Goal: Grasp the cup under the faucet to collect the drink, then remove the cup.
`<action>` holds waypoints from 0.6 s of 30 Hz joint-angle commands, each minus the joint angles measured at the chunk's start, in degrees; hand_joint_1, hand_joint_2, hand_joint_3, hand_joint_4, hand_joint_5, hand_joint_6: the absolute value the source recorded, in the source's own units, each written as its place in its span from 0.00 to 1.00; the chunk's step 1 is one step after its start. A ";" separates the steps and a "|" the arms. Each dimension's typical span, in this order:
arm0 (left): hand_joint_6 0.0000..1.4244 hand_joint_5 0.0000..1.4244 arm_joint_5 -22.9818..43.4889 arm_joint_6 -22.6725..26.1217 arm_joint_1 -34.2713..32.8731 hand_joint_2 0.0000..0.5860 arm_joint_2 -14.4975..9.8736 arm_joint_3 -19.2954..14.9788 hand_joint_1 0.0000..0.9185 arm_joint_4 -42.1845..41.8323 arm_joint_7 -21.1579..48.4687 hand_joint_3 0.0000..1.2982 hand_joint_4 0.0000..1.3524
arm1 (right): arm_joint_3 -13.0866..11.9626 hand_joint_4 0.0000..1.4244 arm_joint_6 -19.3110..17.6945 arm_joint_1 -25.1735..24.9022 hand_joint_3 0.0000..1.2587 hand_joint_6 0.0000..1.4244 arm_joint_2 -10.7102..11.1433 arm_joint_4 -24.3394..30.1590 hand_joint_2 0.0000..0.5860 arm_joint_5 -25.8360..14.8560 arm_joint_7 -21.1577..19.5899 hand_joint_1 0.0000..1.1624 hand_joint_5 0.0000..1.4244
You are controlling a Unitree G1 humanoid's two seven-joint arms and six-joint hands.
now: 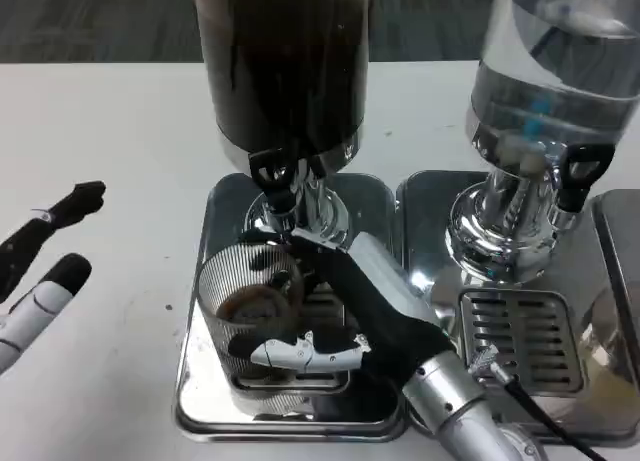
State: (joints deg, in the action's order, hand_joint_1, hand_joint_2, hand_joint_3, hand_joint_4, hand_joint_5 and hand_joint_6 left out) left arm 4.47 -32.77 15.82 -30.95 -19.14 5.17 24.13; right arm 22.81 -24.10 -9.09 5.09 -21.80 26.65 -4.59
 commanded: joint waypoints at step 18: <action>0.03 0.06 -2.01 -3.50 -0.93 0.30 -0.47 3.16 0.00 2.97 0.44 0.11 0.09 | -1.77 0.30 -1.19 1.42 0.25 0.40 0.22 2.43 0.38 0.41 -1.83 0.62 0.37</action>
State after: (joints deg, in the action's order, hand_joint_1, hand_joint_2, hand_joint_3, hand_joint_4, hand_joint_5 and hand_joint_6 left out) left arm 3.57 -34.73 15.11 -30.95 -16.67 7.39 24.17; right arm 21.71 -24.09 -7.92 5.45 -20.27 27.51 -4.86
